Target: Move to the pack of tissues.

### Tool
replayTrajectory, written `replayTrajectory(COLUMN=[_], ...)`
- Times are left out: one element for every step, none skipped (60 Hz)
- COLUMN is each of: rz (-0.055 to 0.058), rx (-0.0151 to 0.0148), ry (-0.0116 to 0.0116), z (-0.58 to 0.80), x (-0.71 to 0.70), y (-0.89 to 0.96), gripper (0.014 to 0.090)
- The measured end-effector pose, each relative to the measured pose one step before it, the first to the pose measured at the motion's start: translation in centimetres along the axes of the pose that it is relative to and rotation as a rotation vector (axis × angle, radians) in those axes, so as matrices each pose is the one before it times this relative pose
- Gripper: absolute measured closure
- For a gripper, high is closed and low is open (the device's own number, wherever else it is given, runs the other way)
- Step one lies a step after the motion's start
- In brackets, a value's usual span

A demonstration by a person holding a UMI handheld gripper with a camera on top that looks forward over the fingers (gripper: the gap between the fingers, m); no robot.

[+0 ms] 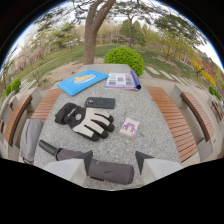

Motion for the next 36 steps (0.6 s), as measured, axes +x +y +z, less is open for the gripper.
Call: replayTrajectory(rz=[-0.0032,-0.0032,-0.0035,-0.0051,-0.0044,-0.0037,-0.0035,-0.0037,-0.0046,-0.0042,-0.0039,-0.0032,-0.0027,-0.0027,-0.0040,-0.0037,-0.0029,-0.0018,-0.0028,-0.0031,-0.0031,-0.0012,-0.0002,-0.0009,-0.0014,-0.0005,0.0003,0.0008,0.0011,0.0008,0.0005,0.0005,0.0008,0.0009,0.0011,0.0010], rx=[0.00034,-0.00075,-0.00187,-0.00256,-0.00040,0.00081,-0.00076,-0.00256,-0.00247,-0.00073,0.00031,-0.00036,-0.00107,-0.00037,0.00064,-0.00003,-0.00065,-0.00033,0.00016,0.00024,-0.00018,0.00042,0.00031,-0.00042,-0.00183,-0.00149,-0.00092,-0.00060,0.00035,-0.00133,-0.00236,-0.00182,-0.00096,-0.00093,-0.00105,-0.00159], ry=[-0.00621,-0.00418,-0.00267,-0.00345,-0.00724,-0.00626,-0.00335,-0.00251,-0.00400,-0.00408,-0.00444,-0.00292,-0.00223,-0.00363,-0.00538,-0.00491,-0.00254,-0.00120,-0.00212,-0.00301,-0.00120,0.00068,0.00126,-0.00010,-0.00253,-0.00162,-0.00015,0.00062,-0.00034,-0.00087,0.00019,0.00040,-0.00126,-0.00223,-0.00225,-0.00098], z=[0.427,0.452,0.440,0.469,0.411,0.436,0.437,0.461,0.456,0.550,0.461,0.419,0.422,0.447,0.487,0.453,0.438,0.421,0.381,0.411,0.391,0.395,0.367,0.355,0.277,0.296,0.301,0.275,0.246,0.334,0.247,0.217,0.174,0.148,0.062,0.140], x=[0.166,0.230,0.247,0.109,0.123,0.153,0.224,0.228,0.190,0.125,0.144,0.190,0.196,0.149,0.085,0.106,0.148,0.164,0.146,0.104,0.144,0.157,0.155,0.141,0.105,0.074,0.102,0.113,0.131,0.074,0.085,0.079,0.047,0.024,0.049,0.034], y=[-0.224,-0.195,-0.174,-0.204,-0.199,-0.215,-0.206,-0.150,-0.166,-0.184,-0.224,-0.212,-0.185,-0.192,-0.166,-0.201,-0.181,-0.180,-0.181,-0.152,-0.161,-0.178,-0.162,-0.142,-0.124,-0.099,-0.089,-0.082,-0.052,-0.032,-0.028,-0.018,-0.036,-0.025,0.005,-0.001], gripper=[0.0202,0.0199,0.0199,0.0200,0.0202,0.0203,0.0201,0.0201,0.0203,0.0204,0.0204,0.0202,0.0203,0.0202,0.0203,0.0203,0.0202,0.0202,0.0202,0.0203,0.0203,0.0202,0.0204,0.0203,0.0203,0.0204,0.0202,0.0202,0.0201,0.0202,0.0202,0.0203,0.0202,0.0203,0.0203,0.0202])
